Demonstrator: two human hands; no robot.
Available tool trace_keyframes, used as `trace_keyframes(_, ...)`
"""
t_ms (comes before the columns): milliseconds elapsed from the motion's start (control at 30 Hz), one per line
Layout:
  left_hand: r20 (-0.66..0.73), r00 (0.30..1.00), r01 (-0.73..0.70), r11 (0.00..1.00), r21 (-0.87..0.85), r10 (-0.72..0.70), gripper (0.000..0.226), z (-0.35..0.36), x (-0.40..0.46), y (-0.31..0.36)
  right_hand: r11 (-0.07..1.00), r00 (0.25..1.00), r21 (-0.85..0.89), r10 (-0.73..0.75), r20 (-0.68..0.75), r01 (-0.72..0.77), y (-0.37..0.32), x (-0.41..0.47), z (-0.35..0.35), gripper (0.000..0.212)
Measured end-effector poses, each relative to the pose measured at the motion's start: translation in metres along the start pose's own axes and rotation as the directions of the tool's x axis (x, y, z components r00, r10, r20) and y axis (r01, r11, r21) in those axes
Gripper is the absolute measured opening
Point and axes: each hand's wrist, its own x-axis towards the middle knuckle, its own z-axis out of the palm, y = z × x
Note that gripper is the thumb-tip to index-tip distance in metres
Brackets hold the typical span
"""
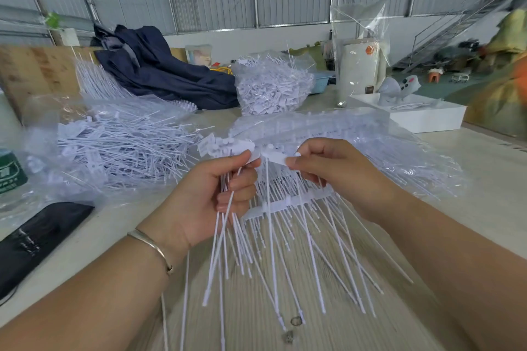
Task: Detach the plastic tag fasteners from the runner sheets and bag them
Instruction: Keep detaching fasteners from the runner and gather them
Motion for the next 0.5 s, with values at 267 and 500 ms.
trace_keyframes(267, -0.025, 0.998, -0.056, 0.993, 0.104, 0.058, 0.027, -0.0009, -0.0003, -0.0023, 0.999, 0.997, 0.028, 0.031, -0.066, -0.029, 0.0055, 0.0047, -0.0031, 0.013)
trace_keyframes(500, -0.158, 0.987, -0.013, 1.000, 0.015, 0.015, 0.029, 0.0001, 0.0045, -0.0043, 0.987, 0.992, -0.156, -0.061, -0.106, 0.044, 0.0080, 0.0065, -0.0077, 0.024)
